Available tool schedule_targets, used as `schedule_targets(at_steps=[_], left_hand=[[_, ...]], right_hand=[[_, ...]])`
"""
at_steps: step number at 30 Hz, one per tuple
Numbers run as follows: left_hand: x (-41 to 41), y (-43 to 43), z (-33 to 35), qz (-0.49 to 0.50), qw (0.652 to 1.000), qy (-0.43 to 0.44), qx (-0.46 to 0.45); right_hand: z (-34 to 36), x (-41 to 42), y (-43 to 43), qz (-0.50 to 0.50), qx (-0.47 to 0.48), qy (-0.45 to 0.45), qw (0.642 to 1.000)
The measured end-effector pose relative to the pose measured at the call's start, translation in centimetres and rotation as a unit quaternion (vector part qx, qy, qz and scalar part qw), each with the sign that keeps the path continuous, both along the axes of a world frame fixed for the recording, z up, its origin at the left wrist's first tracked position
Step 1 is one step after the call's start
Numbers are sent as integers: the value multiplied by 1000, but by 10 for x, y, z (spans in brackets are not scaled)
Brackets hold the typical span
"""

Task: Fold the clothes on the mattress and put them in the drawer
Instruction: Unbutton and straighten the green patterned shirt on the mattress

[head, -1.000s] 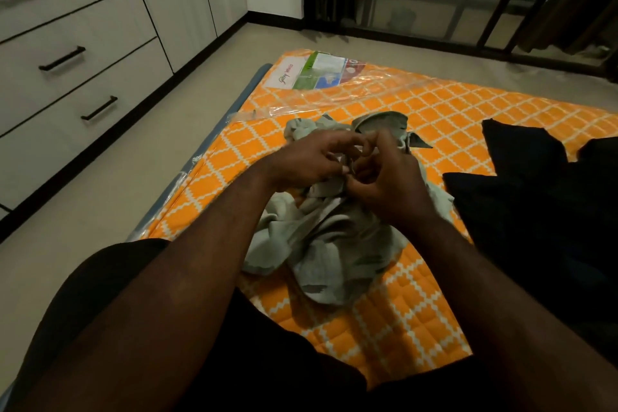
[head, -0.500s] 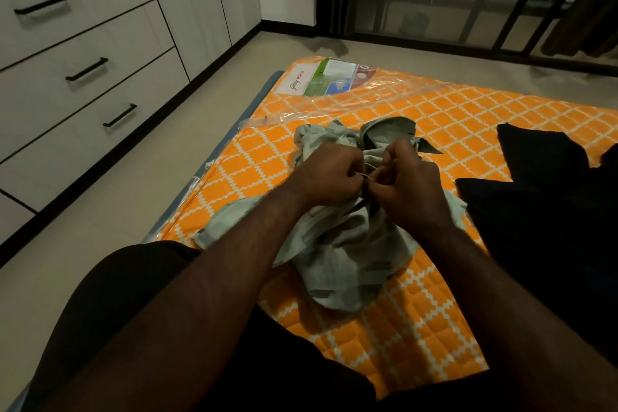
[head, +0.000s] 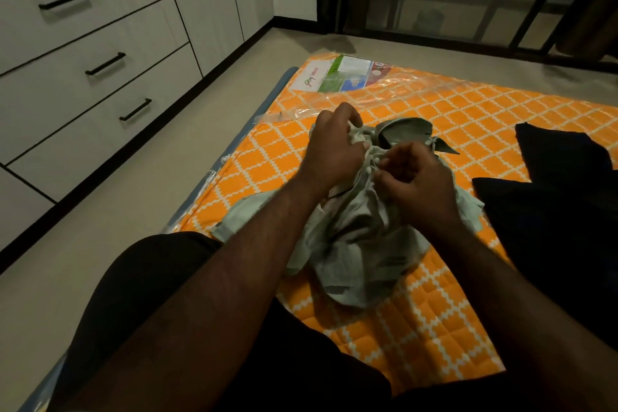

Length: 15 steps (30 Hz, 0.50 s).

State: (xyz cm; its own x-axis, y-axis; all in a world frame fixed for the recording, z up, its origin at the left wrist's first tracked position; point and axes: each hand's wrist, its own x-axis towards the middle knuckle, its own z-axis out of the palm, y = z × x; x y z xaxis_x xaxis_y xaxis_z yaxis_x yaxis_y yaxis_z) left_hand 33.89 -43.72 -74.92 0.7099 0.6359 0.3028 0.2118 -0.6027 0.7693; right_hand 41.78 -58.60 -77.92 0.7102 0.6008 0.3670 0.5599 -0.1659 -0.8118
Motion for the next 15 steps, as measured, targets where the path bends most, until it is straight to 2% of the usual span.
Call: schedule_targets(at_steps=[1, 3, 5, 7, 10, 15], left_hand=[[-1, 6, 3, 4, 1000, 29, -4], [-8, 17, 8, -14, 989, 147, 28], [-18, 28, 14, -32, 948, 300, 101], [-27, 35, 16, -64, 898, 414, 138], [-32, 38, 13, -138, 863, 470, 122], [-24, 35, 0, -177, 853, 470, 143]], right_hand=[[0, -1, 0, -8, -11, -9, 1000], [0, -2, -1, -22, -31, -37, 999], [2, -5, -1, -20, -43, -70, 996], [6, -8, 1, -6, -45, -95, 994], [15, -19, 2, 28, -46, -116, 992], [15, -55, 3, 95, -148, -95, 980]])
